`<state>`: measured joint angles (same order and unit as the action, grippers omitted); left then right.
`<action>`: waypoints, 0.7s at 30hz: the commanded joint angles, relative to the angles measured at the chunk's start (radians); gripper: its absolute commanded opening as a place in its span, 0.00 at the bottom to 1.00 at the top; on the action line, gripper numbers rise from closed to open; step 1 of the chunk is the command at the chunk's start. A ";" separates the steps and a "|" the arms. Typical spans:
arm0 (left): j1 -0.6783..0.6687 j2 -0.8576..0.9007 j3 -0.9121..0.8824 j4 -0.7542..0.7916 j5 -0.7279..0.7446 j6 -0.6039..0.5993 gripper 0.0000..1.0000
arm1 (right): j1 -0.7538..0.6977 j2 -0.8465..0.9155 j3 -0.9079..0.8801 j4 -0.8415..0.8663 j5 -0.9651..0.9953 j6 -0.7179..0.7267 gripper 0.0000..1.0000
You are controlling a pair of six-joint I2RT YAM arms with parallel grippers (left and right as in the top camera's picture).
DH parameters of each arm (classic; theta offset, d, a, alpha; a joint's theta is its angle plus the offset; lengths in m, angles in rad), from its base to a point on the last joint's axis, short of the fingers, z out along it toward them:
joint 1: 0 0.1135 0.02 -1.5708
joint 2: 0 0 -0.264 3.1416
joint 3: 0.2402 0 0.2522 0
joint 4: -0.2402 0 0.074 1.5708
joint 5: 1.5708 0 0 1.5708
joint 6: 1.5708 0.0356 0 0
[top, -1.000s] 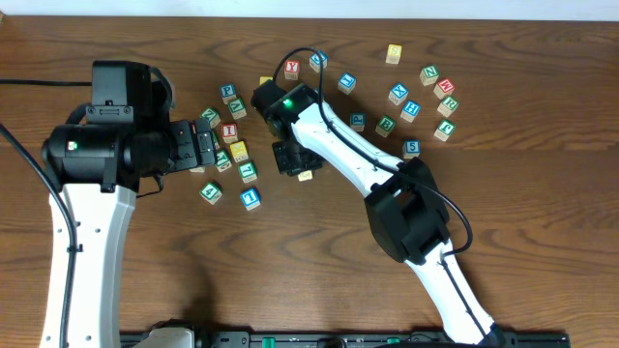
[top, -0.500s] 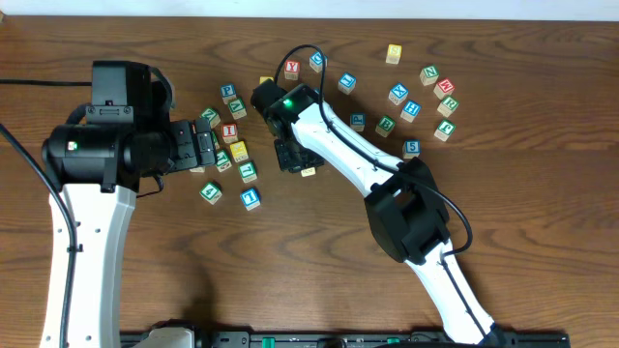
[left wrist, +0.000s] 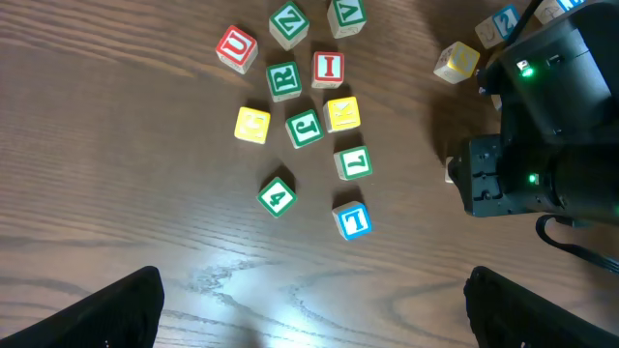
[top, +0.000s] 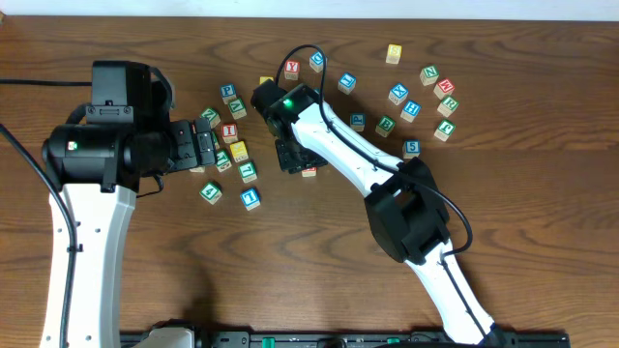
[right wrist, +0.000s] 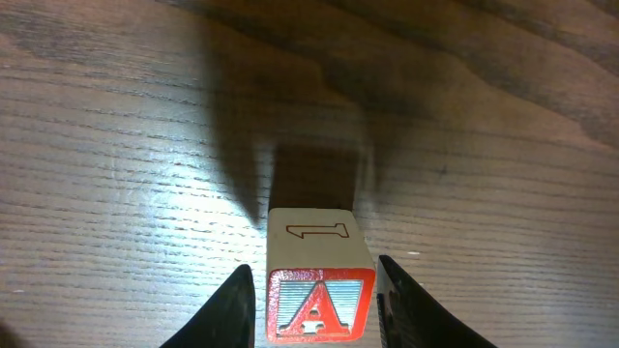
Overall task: Spell out AI2
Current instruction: 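Lower the A block onto the table center and open the right gripper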
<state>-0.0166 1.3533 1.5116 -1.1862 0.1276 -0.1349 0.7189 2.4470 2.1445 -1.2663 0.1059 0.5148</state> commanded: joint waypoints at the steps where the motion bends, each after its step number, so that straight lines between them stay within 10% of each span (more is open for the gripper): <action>1: 0.004 -0.005 0.014 -0.002 -0.010 -0.009 0.98 | 0.000 0.021 -0.002 0.000 0.016 0.008 0.34; 21: 0.004 -0.005 0.014 -0.002 -0.009 -0.010 0.98 | -0.209 -0.257 0.068 -0.031 0.003 -0.089 0.42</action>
<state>-0.0166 1.3533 1.5116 -1.1858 0.1276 -0.1349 0.5529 2.2589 2.1849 -1.2881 0.1059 0.4568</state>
